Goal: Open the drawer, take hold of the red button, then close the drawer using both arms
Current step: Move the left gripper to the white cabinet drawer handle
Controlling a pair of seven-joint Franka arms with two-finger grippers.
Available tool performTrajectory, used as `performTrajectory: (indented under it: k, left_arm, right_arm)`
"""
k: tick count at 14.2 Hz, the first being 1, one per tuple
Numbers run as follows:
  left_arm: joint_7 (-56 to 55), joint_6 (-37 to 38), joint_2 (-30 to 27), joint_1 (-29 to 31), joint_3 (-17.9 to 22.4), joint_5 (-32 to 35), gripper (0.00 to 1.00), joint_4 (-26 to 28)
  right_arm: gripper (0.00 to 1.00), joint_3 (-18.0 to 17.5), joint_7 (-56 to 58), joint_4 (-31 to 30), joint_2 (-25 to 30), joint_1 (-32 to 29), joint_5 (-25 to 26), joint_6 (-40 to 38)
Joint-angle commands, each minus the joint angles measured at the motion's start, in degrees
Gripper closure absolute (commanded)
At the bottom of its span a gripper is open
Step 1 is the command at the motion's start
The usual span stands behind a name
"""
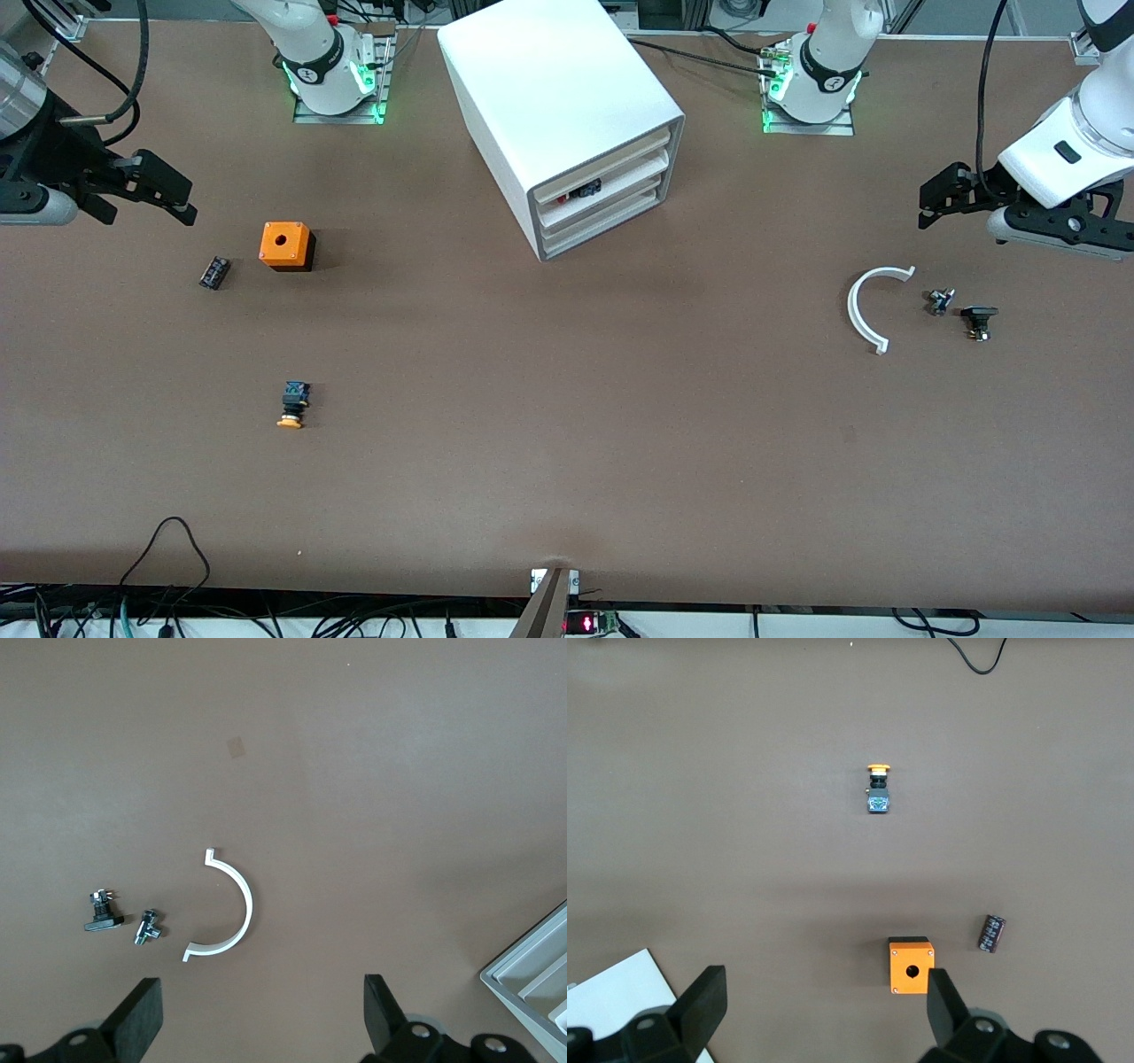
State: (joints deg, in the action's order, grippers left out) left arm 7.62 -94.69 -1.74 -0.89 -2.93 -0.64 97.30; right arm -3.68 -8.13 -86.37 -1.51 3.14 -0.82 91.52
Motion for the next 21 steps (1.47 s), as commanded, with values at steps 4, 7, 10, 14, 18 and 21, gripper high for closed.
performTrajectory:
  k: [4, 7, 10, 14, 18, 21]
  left_arm:
    - [1.17, 1.35, 0.78, -0.16, 0.12, 0.64, 0.00, -1.85]
    - [1.08, 2.48, 1.13, -0.25, 0.12, 0.64, 0.00, -1.85]
    - [1.17, 4.68, 1.13, -0.51, -0.06, -0.15, 0.00, -1.85]
    - [5.01, 12.93, 1.13, -1.04, -0.15, -6.48, 0.00, -2.82]
    - [11.09, 18.47, 4.98, -0.61, -0.15, -15.23, 0.00, -2.73]
    - [11.62, 18.66, 10.16, -0.07, -0.06, -26.40, 0.00, -2.03]
  right_arm:
    - [0.00, -0.01, -0.31, 0.68, 0.19, 0.38, -0.85, 0.86]
    - [0.00, -0.01, -0.40, -0.20, 0.46, 0.38, 0.64, 0.42]
    - [0.00, -0.01, -0.31, -2.48, 0.37, 0.29, 0.73, 1.28]
    - [0.00, 0.07, 0.57, -2.93, -1.91, 0.11, 0.29, 2.17]
    - [0.00, 0.07, 0.48, -2.84, -6.65, 0.11, 0.38, 4.19]
    - [0.00, 0.16, -0.40, -2.66, -10.26, 0.03, 0.03, 6.03]
